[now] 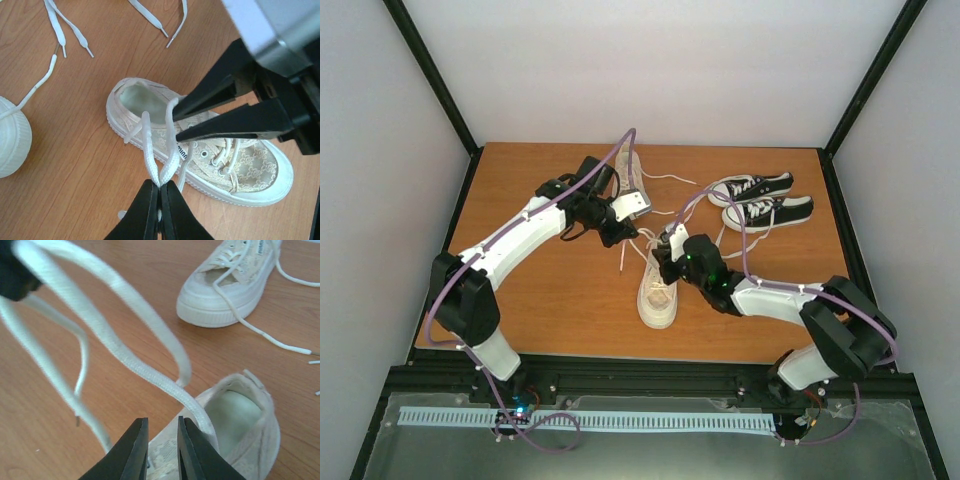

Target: Tie the shoes

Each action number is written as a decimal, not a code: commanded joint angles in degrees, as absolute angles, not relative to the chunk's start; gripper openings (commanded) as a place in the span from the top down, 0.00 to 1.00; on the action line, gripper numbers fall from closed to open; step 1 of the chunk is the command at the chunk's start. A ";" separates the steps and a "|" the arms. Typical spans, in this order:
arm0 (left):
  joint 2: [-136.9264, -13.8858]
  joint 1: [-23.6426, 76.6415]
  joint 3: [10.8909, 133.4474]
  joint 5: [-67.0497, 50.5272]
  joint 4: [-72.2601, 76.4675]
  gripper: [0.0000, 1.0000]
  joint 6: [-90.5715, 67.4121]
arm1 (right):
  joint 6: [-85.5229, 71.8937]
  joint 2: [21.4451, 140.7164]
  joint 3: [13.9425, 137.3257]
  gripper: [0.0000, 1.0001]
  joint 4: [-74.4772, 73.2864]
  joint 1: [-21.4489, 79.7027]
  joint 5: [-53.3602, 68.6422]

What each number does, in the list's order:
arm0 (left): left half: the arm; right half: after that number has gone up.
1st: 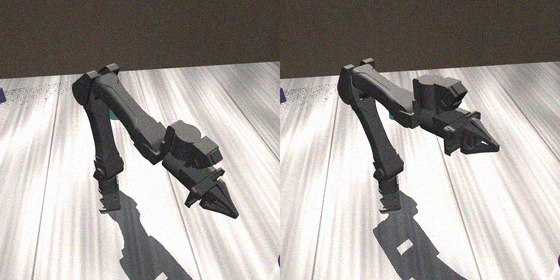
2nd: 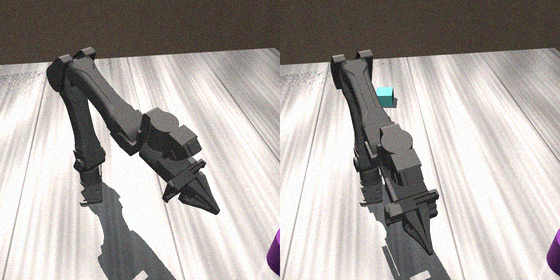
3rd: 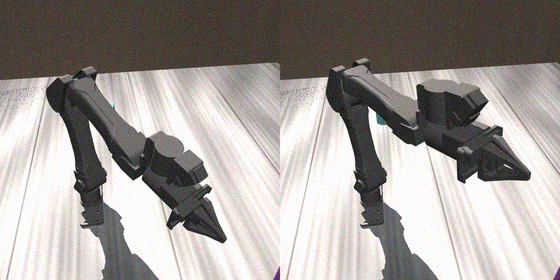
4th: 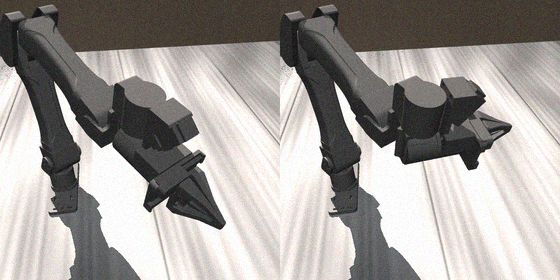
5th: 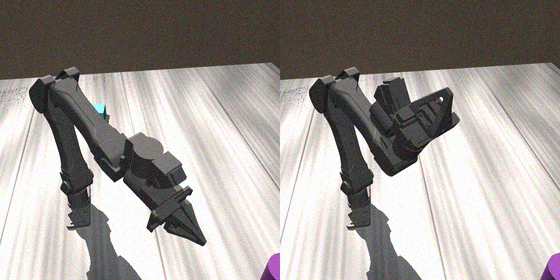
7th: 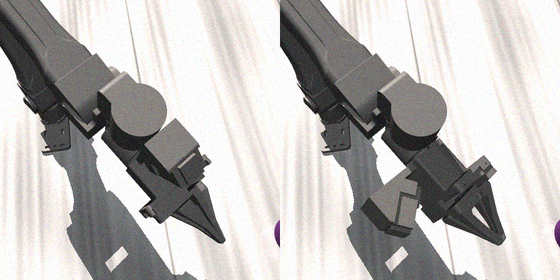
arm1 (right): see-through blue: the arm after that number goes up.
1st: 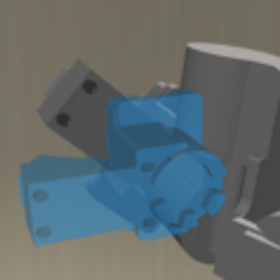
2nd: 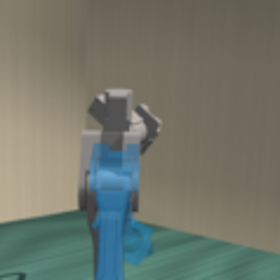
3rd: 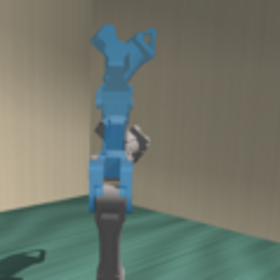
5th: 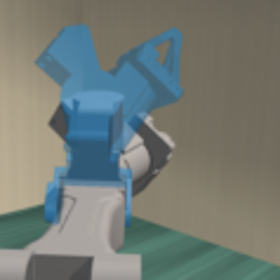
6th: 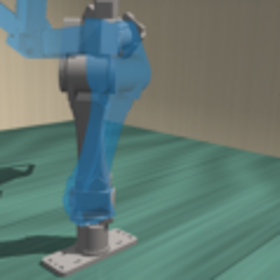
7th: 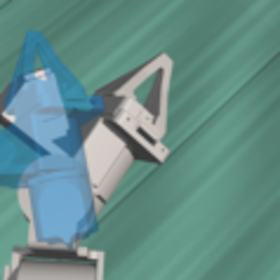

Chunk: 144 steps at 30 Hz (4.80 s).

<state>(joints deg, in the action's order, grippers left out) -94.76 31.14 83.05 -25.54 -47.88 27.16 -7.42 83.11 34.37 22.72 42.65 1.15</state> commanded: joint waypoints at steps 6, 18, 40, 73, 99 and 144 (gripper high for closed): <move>-93.30 31.46 83.71 -27.84 -46.67 0.99 26.78 | -8.44 87.64 38.25 0.79 30.13 41.41 -2.66; -93.37 31.46 83.67 -29.21 -46.74 0.99 27.06 | -8.50 92.64 41.25 0.69 32.33 41.40 -6.39; -93.62 31.38 84.60 -32.60 -49.09 0.99 26.52 | -9.54 92.62 41.42 0.94 33.60 41.22 -2.18; -98.89 29.62 83.33 -31.80 -60.52 0.22 43.71 | -7.48 76.34 53.99 0.97 -35.10 36.97 25.16; -95.77 39.18 55.13 -15.19 -22.91 0.18 32.44 | -6.41 78.79 52.55 0.97 -33.28 35.08 25.26; -85.54 34.32 60.07 -3.87 -41.86 0.99 25.48 | -7.76 76.26 48.98 0.97 -32.48 25.55 25.08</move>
